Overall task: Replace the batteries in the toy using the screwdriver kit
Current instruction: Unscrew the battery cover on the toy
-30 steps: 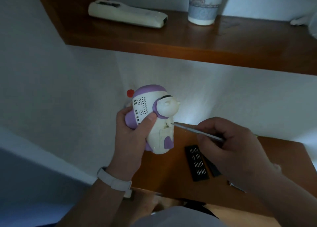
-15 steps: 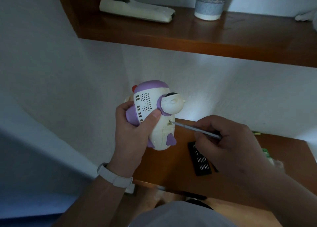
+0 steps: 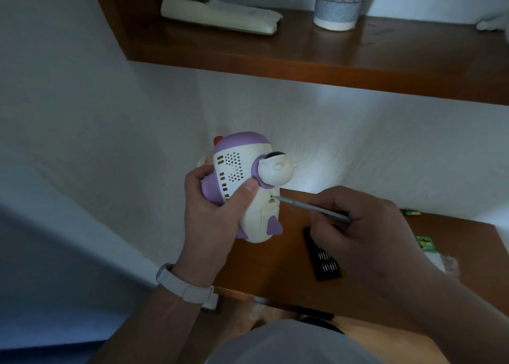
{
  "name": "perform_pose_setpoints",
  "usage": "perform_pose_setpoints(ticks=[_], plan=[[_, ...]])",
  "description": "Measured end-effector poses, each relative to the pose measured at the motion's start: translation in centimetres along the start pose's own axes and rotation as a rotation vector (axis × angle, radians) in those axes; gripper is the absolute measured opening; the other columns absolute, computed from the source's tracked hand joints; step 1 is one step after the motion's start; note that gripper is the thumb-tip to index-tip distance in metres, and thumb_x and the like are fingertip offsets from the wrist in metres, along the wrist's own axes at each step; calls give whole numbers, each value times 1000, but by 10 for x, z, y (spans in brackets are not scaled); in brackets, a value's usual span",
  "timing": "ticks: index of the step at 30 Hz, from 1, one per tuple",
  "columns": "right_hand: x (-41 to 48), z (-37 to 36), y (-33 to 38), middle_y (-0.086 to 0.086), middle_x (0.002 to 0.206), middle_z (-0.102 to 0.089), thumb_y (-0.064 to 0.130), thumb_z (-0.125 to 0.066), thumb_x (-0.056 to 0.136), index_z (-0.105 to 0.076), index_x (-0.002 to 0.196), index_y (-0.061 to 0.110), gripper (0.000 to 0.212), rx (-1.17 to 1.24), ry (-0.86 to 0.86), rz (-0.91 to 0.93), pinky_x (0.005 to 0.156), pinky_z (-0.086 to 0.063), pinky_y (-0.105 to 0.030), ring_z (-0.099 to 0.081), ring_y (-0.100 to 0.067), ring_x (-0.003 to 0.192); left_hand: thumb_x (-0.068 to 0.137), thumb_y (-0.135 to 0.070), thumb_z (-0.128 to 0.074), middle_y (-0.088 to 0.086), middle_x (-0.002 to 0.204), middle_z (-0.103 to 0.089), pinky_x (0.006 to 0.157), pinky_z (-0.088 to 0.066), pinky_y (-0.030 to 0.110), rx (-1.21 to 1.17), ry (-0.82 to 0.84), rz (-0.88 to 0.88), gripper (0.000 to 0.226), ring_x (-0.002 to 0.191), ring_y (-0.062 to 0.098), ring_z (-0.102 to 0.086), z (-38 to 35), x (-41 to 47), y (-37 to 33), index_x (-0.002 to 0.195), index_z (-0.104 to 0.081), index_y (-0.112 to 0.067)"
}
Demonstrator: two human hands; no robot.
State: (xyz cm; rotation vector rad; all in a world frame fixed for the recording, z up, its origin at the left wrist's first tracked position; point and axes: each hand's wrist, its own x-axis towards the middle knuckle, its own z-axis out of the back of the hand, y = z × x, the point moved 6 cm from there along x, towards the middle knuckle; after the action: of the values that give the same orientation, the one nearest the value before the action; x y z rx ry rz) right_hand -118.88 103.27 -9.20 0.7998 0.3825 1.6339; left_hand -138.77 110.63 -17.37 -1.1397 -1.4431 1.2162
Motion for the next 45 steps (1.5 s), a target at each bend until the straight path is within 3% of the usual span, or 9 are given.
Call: perform_pose_setpoints(ticks=[5, 9, 11, 17, 24, 28, 34, 39, 45], plan=[[5, 3, 8, 6, 69, -64, 29, -60, 86, -73, 90, 22, 15, -123, 8, 57, 50, -51, -38, -59, -13, 59, 60, -60, -89, -39, 97, -64, 67, -59, 17, 100, 0, -66, 69, 95, -6, -68, -3, -2, -12, 111, -44, -43], [10, 6, 13, 6, 67, -62, 23, -64, 86, -70, 86, 21, 6, -160, -2, 90, 46, -47, -31, -57, -11, 56, 52, -63, -73, -49, 92, -57, 61, -51, 6, 150, -3, -116, 67, 91, -19, -62, -7, -6, -24, 107, -41, -41], [11, 7, 13, 8, 65, -60, 27, -65, 87, -68, 85, 21, 7, -162, 0, 79, 43, -43, -28, -56, -11, 52, 52, -63, -72, -49, 93, -58, 61, -51, 5, 151, 1, -131, 67, 91, -19, -63, -9, -7, -27, 107, -41, -40], [15, 7, 9, 2, 51, -54, 46, -50, 87, -65, 70, 15, 39, -225, 22, 68, 39, -41, -32, -51, -15, 42, 56, -56, -75, -47, 95, -60, 61, -52, 6, 168, -5, -163, 64, 90, -17, -64, -13, -9, -32, 107, -41, -40], [17, 7, 4, 2, 57, -57, 54, -42, 86, -67, 76, 15, 48, -232, 90, 53, 47, -41, -29, -52, -13, 49, 55, -53, -76, -40, 92, -63, 59, -51, 5, 178, -12, -169, 61, 87, -18, -65, -17, -12, -33, 105, -43, -38], [14, 10, 6, 6, 56, -53, 47, -48, 87, -64, 74, 17, 37, -231, 88, 67, 44, -33, -22, -49, -10, 48, 56, -54, -74, -44, 91, -62, 57, -49, 3, 198, -5, -179, 60, 86, -21, -62, -20, -15, -37, 104, -42, -39], [16, 15, 9, 9, 59, -49, 38, -53, 85, -57, 75, 19, 21, -207, 102, 53, 44, -37, -26, -48, -11, 50, 55, -59, -73, -48, 93, -60, 57, -50, 4, 184, 16, -163, 63, 86, -18, -64, -25, -15, -39, 105, -42, -39], [21, 22, 10, 3, 51, -55, 46, -50, 86, -64, 74, 15, 37, -241, 80, 70, 39, -42, -32, -51, -14, 43, 56, -59, -74, -46, 94, -61, 58, -51, 6, 185, 33, -150, 62, 88, -15, -65, -30, -15, -38, 105, -42, -40], [22, 25, 7, 0, 46, -51, 49, -44, 89, -60, 61, 13, 48, -360, 112, 88, 40, -34, -28, -47, -15, 40, 57, -55, -75, -46, 93, -60, 56, -51, 5, 212, 77, -142, 60, 87, -17, -65, -34, -17, -35, 104, -41, -39]])
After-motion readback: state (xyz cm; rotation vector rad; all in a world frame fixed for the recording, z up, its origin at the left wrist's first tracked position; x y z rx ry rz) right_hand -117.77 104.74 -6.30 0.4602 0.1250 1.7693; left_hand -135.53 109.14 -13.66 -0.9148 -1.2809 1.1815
